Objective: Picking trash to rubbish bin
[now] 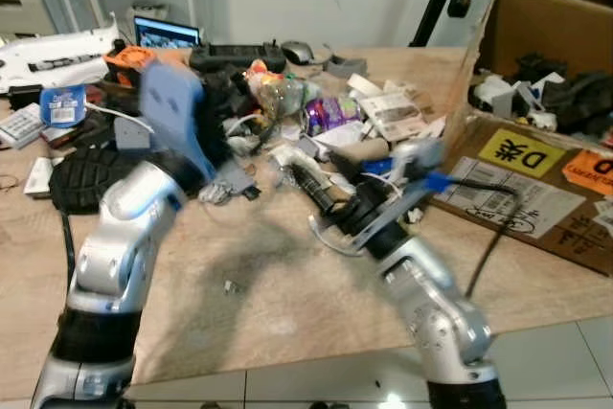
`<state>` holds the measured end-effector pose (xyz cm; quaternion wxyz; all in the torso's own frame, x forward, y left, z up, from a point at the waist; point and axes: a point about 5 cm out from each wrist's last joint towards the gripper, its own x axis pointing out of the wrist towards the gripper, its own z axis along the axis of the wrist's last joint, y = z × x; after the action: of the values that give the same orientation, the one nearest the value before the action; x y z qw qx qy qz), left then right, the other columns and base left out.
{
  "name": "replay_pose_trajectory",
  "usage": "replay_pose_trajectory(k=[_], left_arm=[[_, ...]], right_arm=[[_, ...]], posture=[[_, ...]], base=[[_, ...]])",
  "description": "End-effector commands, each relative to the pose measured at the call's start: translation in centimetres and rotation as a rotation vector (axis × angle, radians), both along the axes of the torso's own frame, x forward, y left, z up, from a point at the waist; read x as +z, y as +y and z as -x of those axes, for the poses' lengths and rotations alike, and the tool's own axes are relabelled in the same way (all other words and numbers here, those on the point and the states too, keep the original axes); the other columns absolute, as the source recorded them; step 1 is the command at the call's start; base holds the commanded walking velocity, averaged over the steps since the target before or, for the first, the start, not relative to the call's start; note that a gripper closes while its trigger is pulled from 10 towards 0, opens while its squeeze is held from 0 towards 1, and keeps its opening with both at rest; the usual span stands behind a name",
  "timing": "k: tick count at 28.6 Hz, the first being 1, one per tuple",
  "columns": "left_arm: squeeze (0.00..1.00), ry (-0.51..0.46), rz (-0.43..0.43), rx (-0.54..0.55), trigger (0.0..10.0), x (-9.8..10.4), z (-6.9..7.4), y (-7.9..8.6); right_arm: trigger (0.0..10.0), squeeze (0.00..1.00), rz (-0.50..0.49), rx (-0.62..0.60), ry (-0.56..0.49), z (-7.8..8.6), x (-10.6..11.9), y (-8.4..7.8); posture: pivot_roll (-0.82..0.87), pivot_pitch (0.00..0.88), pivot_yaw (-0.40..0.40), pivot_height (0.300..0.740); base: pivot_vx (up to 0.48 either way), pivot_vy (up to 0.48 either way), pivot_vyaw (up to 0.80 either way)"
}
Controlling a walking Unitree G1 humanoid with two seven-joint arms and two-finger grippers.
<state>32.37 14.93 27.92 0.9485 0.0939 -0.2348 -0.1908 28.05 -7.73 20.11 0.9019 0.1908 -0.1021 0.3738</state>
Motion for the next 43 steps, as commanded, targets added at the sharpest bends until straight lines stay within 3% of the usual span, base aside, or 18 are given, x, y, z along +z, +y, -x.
replay_pose_trajectory(k=[1,7,10,16,20,23,26,29,32,34,37,38,41,43], left_arm=[[0.0,0.029,-0.051,0.044,10.0,-1.1,-0.5,0.1],[0.0,0.012,-0.095,0.113,10.0,-1.4,-1.4,0.0],[0.0,0.023,-0.235,0.195,10.0,-3.2,-3.0,-0.1],[0.0,0.001,-0.247,0.374,10.0,-3.9,-4.3,1.6],[0.0,0.004,-0.331,0.503,10.0,-4.6,-5.2,3.4],[0.0,-0.01,-0.285,0.56,10.0,-4.2,-5.3,4.5],[0.0,-0.057,-0.036,0.573,10.0,-2.2,-5.2,6.5],[0.0,-0.057,0.03,0.587,10.0,-1.7,-5.3,7.5],[0.0,-0.053,0.005,0.561,10.0,-1.8,-5.4,7.7],[0.0,0.009,0.033,0.502,10.0,-2.1,-5.7,7.6],[0.0,0.084,0.316,0.413,10.0,-1.6,-5.9,7.7],[0.0,0.093,0.347,0.423,10.0,-1.6,-5.9,8.0],[0.0,0.102,0.336,0.459,10.0,-1.7,-5.9,8.4],[0.0,0.097,0.223,0.654,10.0,-2.2,-5.9,10.6]], right_arm=[[10.0,0.0,0.031,-0.005,0.016,0.1,-0.5,-0.2],[10.0,0.0,0.03,-0.032,0.024,0.3,-0.8,-0.7],[10.0,0.0,0.036,-0.025,0.033,0.7,-1.1,-0.7],[10.0,0.0,0.041,-0.002,0.033,1.2,-1.1,-0.4],[10.0,0.0,0.042,0.008,0.034,1.4,-1.2,-0.2],[10.0,0.0,0.039,0.011,0.033,1.4,-1.2,-0.2],[10.0,0.0,0.035,0.011,0.034,1.4,-1.1,-0.3],[10.0,0.0,0.033,0.011,0.036,1.3,-1.0,-0.3],[10.0,0.0,0.04,0.013,0.038,1.3,-1.1,-0.3],[10.0,0.0,0.039,0.013,0.039,1.4,-1.1,-0.3],[10.0,0.0,0.043,0.015,0.047,1.2,-1.2,-0.4],[10.0,0.0,0.045,0.016,0.049,1.2,-1.2,-0.4],[10.0,0.0,0.046,0.016,0.049,1.2,-1.3,-0.4],[10.0,0.0,0.041,0.015,0.049,1.1,-1.2,-0.3]], posture=[[0.02,0.125,-0.025,0.74],[0.01,0.144,-0.016,0.74],[0.01,0.171,-0.025,0.74],[0.0,0.149,-0.018,0.74],[0.01,0.171,-0.016,0.74],[0.01,0.167,-0.018,0.74],[0.01,0.174,-0.016,0.74],[0.01,0.204,-0.02,0.74],[0.01,0.209,-0.017,0.74],[0.01,0.192,-0.017,0.74],[0.02,0.216,-0.022,0.74],[0.02,0.22,-0.02,0.74],[0.02,0.22,-0.02,0.74],[0.02,0.226,-0.021,0.74]], base=[[0.0,0.0,0.0],[0.0,0.0,0.0],[0.0,0.0,0.0],[0.0,0.0,0.0],[0.0,0.0,0.0],[0.0,0.0,0.0],[0.0,0.0,0.0],[0.0,0.0,0.0],[0.0,0.0,0.0],[0.0,0.0,0.0],[0.0,0.0,0.0],[0.0,0.0,0.0],[0.0,0.0,0.0],[0.0,0.0,0.0]])
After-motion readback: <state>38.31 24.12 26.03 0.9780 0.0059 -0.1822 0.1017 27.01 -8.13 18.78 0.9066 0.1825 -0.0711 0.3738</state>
